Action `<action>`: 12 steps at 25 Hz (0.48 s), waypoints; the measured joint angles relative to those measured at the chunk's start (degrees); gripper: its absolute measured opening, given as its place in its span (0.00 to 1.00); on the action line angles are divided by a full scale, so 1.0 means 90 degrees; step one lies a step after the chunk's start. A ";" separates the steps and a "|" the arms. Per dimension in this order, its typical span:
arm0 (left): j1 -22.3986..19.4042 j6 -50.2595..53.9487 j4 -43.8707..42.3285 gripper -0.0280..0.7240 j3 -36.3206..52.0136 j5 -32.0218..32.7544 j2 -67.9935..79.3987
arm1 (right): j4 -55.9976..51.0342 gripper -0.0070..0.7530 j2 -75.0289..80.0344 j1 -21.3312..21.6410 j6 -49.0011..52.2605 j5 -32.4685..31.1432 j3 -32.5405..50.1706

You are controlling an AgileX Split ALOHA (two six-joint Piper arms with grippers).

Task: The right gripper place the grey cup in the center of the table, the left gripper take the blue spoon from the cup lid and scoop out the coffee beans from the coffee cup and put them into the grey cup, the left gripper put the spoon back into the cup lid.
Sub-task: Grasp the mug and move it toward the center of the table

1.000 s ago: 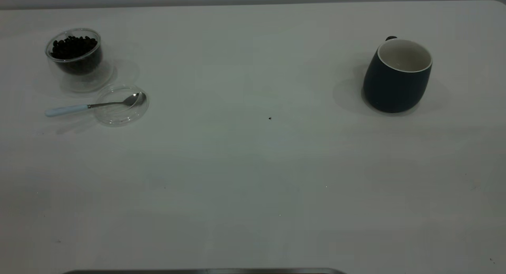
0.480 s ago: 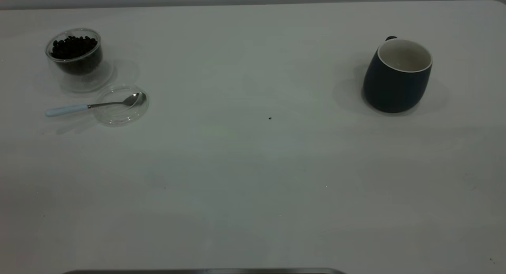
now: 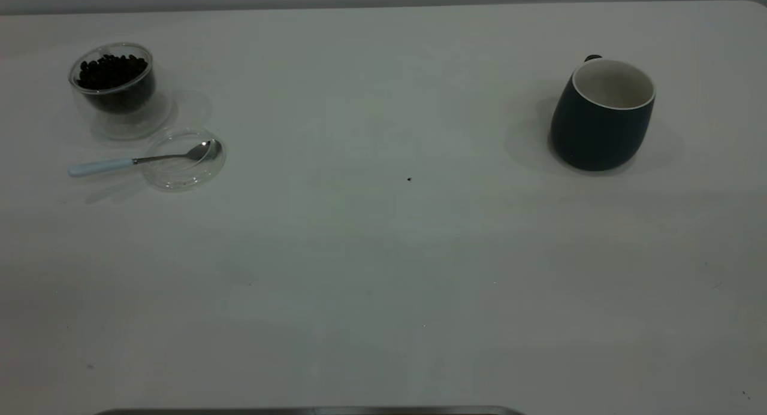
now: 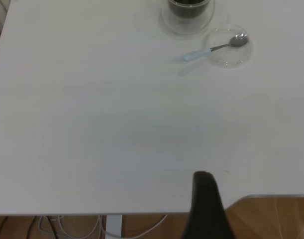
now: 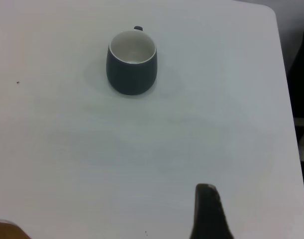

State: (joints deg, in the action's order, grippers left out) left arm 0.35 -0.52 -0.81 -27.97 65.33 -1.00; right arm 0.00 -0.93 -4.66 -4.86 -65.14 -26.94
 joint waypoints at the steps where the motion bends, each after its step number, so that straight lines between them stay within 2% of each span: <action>1: 0.0000 0.0000 0.0000 0.82 0.0000 0.0000 0.0000 | 0.0000 0.62 0.0000 0.0000 0.0000 0.0000 0.0000; 8: 0.0000 0.0000 0.0000 0.82 0.0000 0.0000 0.0000 | 0.0117 0.62 0.0055 0.0000 -0.0149 0.0062 -0.0035; 12: 0.0000 0.0000 0.0000 0.82 0.0000 0.0000 0.0000 | 0.0425 0.62 0.1141 0.0000 -0.0283 0.0379 -0.0258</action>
State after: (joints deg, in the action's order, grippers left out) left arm 0.35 -0.52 -0.81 -27.97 65.33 -1.00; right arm 3.83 9.34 -4.66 -7.41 -61.73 -29.26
